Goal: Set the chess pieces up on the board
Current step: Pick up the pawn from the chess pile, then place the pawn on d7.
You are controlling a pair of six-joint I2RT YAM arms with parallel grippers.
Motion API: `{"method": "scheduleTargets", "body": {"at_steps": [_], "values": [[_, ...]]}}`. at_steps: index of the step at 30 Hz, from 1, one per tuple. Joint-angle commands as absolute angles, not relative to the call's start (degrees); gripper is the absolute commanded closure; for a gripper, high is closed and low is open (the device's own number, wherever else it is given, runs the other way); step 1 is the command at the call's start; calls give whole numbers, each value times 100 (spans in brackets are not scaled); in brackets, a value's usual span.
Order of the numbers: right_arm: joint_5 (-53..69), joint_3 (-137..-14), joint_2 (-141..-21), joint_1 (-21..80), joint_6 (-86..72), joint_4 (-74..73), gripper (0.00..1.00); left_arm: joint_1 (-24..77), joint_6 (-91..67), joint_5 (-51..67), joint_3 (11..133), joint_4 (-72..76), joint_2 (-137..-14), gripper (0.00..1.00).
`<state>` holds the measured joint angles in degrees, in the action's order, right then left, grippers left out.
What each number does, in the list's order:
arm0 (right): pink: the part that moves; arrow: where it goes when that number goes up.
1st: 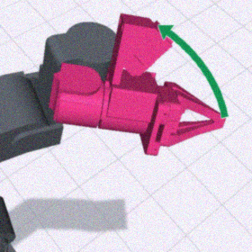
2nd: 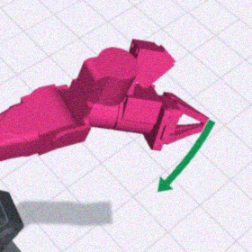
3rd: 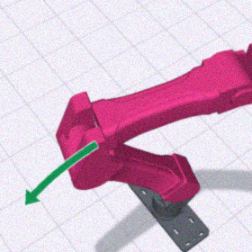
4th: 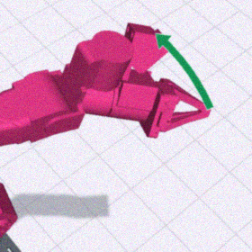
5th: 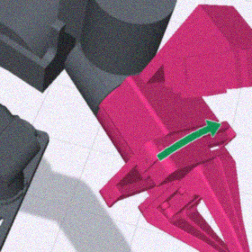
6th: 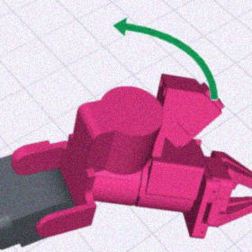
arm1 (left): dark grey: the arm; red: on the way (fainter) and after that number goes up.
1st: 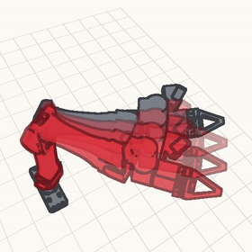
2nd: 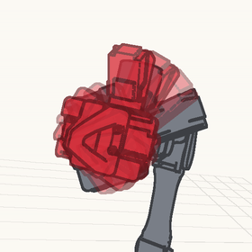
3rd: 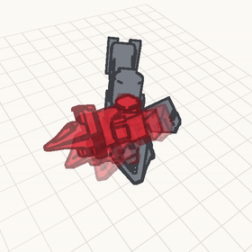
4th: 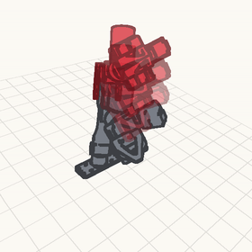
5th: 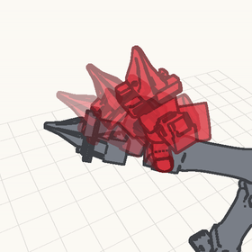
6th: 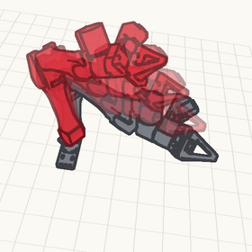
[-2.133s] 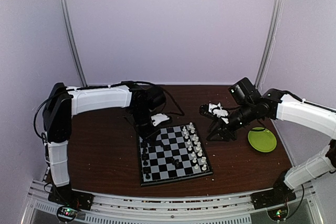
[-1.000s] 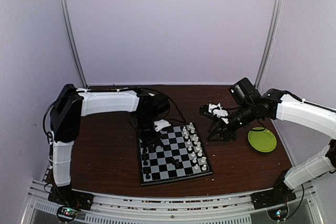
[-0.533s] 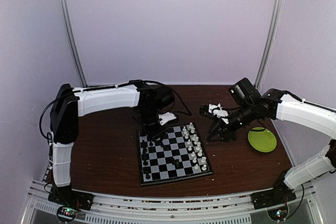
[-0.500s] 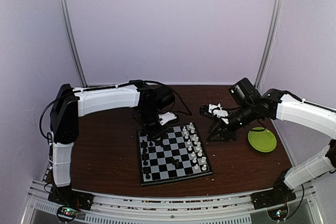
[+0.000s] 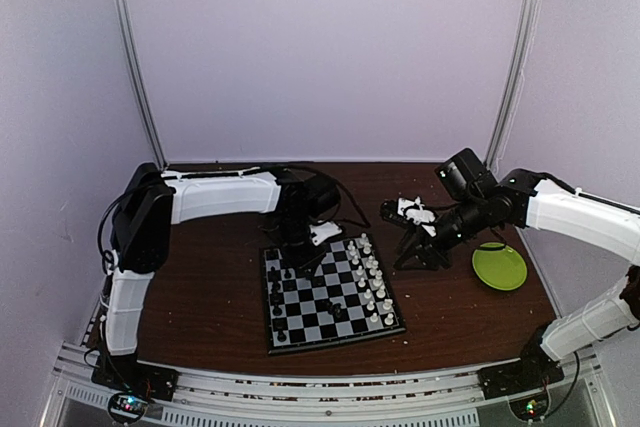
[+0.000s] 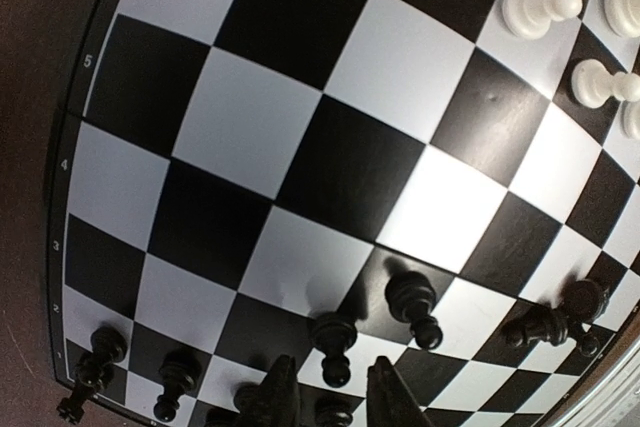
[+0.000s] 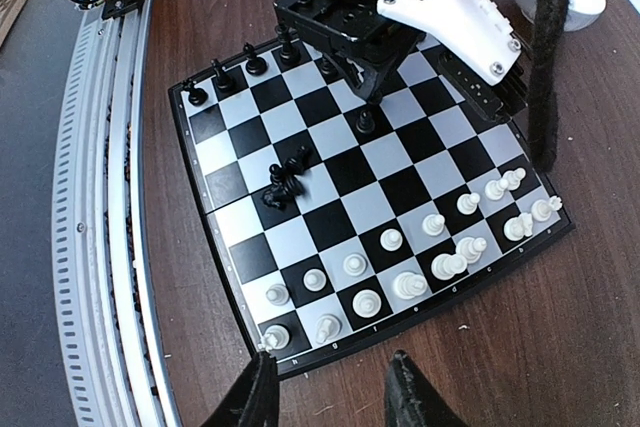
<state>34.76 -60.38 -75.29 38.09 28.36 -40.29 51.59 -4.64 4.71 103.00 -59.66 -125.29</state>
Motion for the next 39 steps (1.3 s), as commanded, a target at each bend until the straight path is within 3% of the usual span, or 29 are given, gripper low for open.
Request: {"method": "scheduleTargets", "body": {"at_steps": [1, 8, 20, 39], "values": [[3586, -6099, -7560, 3754, 2899, -4062, 63, 5146, -452, 517, 10507, -5782, -12651, 81], [3595, -6095, -7559, 3744, 2900, -4062, 63, 5142, -427, 603, 10408, -5853, -12363, 100], [3634, -6110, -7587, 3744, 2901, -4068, 63, 5342, -451, 1055, 9565, -6143, -11368, 100], [3661, -6121, -7605, 3744, 2892, -4089, 63, 5458, -605, 351, 9186, -6183, -11709, 99]]}}
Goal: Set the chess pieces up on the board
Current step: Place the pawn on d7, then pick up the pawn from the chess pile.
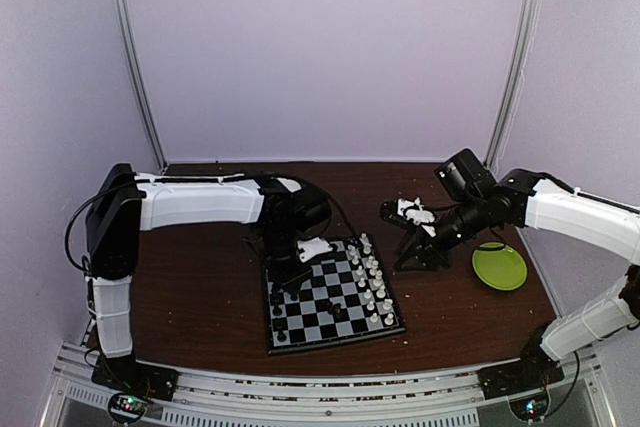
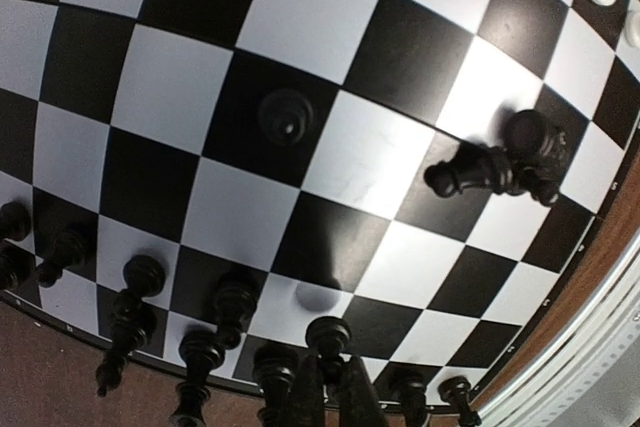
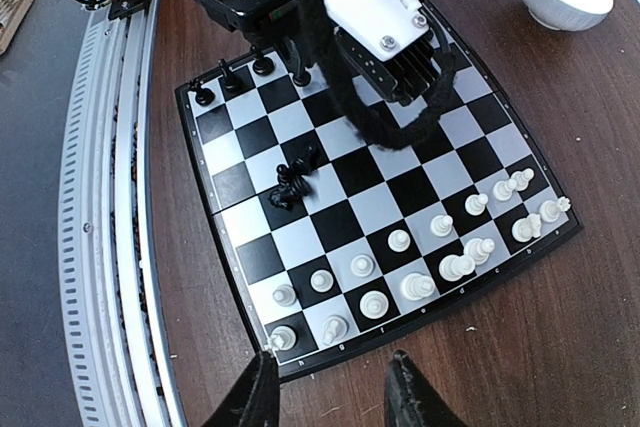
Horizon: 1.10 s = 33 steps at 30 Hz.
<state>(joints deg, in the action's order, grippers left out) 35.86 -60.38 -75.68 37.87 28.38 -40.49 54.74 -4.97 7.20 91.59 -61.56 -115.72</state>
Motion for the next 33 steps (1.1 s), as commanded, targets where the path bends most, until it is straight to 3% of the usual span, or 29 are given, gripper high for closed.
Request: {"method": "scheduleTargets", "body": {"at_steps": [1, 8, 14, 22, 33], "values": [[3664, -6124, -7600, 3744, 2896, -4091, 63, 5458, -607, 297, 9197, -6187, -11734, 99], [3658, -6113, -7610, 3744, 2905, -4091, 63, 5458, -557, 380, 9280, -6195, -11845, 98], [3656, -6117, -7612, 3744, 2909, -4091, 63, 5458, -513, 518, 9384, -6365, -11800, 85], [3650, -6128, -7604, 3741, 2900, -4101, 63, 5458, -548, 106, 10059, -6883, -11558, 79], [3640, -6100, -7533, 3736, 2891, -4096, 63, 5443, -664, 358, 10005, -5530, -11849, 74]]}}
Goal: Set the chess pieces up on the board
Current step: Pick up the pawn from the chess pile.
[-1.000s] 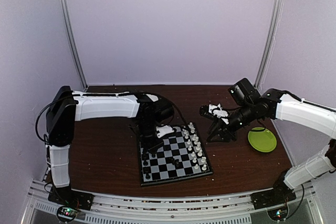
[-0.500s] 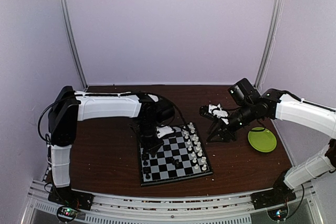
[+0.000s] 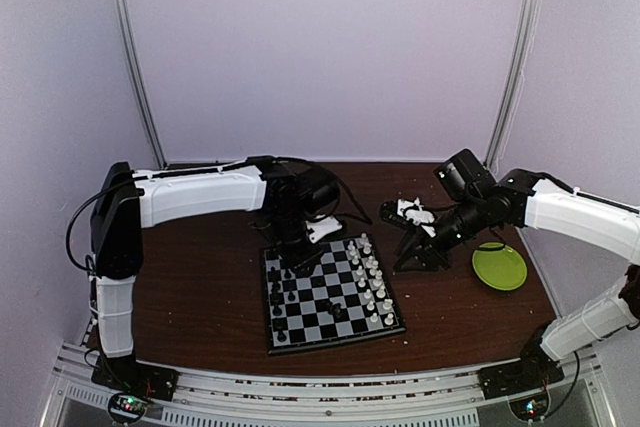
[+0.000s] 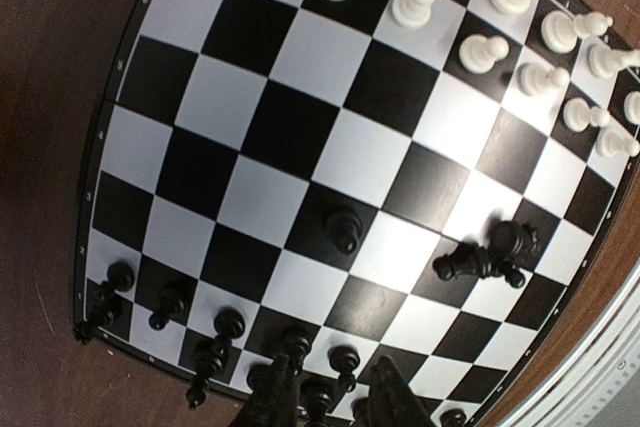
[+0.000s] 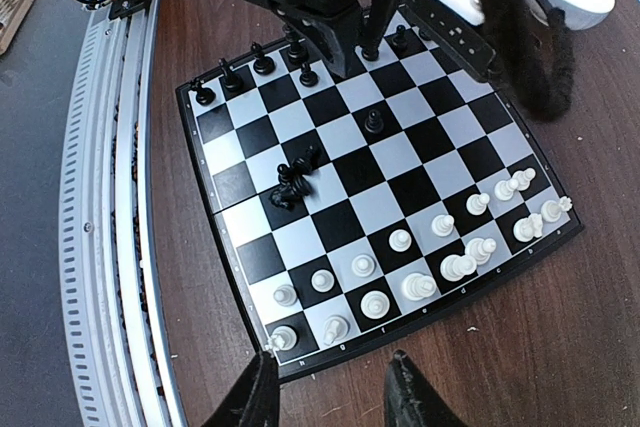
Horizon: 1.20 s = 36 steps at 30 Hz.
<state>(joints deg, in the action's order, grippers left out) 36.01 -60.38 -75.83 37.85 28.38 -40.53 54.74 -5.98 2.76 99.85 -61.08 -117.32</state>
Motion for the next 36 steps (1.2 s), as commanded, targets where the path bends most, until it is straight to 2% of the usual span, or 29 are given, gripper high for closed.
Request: {"method": "scheduleTargets", "body": {"at_steps": [1, 13, 19, 26, 36], "values": [[3639, -6093, -7533, 3735, 2892, -4088, 63, 5434, -673, 348, 9991, -5460, -11886, 74], [3644, -6093, -7571, 3727, 2917, -4104, 63, 5397, -738, 594, 9938, -4975, -12332, 74], [3646, -6098, -7577, 3720, 2922, -4101, 63, 5396, -714, 574, 9906, -4957, -12449, 81], [3656, -6095, -7576, 3718, 2909, -4105, 63, 5388, -677, 590, 9937, -5191, -12358, 99], [3682, -6105, -7585, 3718, 2918, -4109, 63, 5466, -475, 1006, 9366, -5551, -11267, 100]]}}
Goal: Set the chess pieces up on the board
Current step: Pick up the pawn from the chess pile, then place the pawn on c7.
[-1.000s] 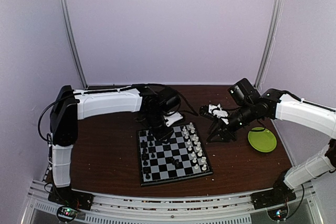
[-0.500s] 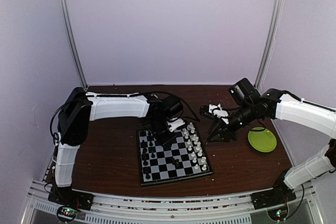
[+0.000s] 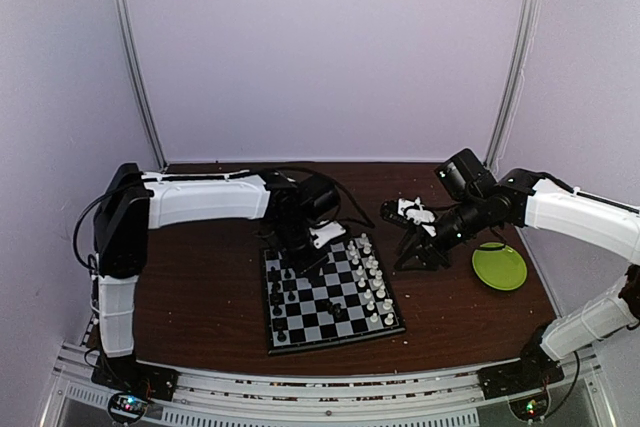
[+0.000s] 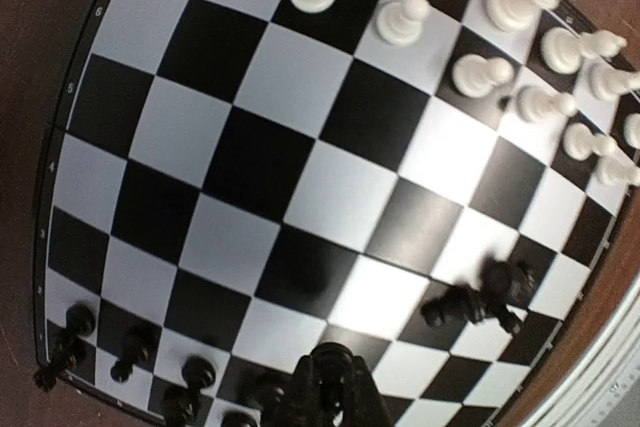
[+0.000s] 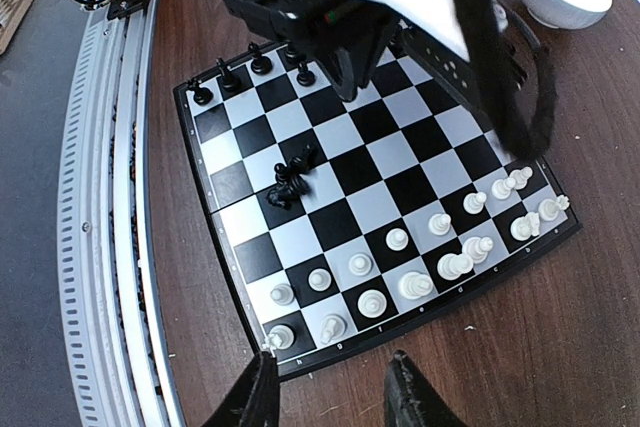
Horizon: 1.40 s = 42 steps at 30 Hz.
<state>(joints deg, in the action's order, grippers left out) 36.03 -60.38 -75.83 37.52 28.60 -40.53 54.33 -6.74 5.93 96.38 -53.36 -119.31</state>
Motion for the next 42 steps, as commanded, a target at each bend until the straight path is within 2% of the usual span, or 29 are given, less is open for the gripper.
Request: {"method": "scheduleTargets", "body": {"at_steps": [1, 9, 38, 42], "values": [[3686, -6113, -7586, 3718, 2922, -4112, 63, 5507, -410, 1082, 9274, -5605, -11186, 100], [3705, -6118, -7598, 3721, 2918, -4112, 63, 5607, -348, 950, 8787, -5765, -11070, 100], [3694, -6117, -7637, 3720, 2937, -4117, 63, 5757, -263, 911, 8692, -5906, -11676, 99], [3691, -6111, -7634, 3725, 2936, -4128, 63, 5770, -276, 800, 8708, -5915, -11698, 90]]}}
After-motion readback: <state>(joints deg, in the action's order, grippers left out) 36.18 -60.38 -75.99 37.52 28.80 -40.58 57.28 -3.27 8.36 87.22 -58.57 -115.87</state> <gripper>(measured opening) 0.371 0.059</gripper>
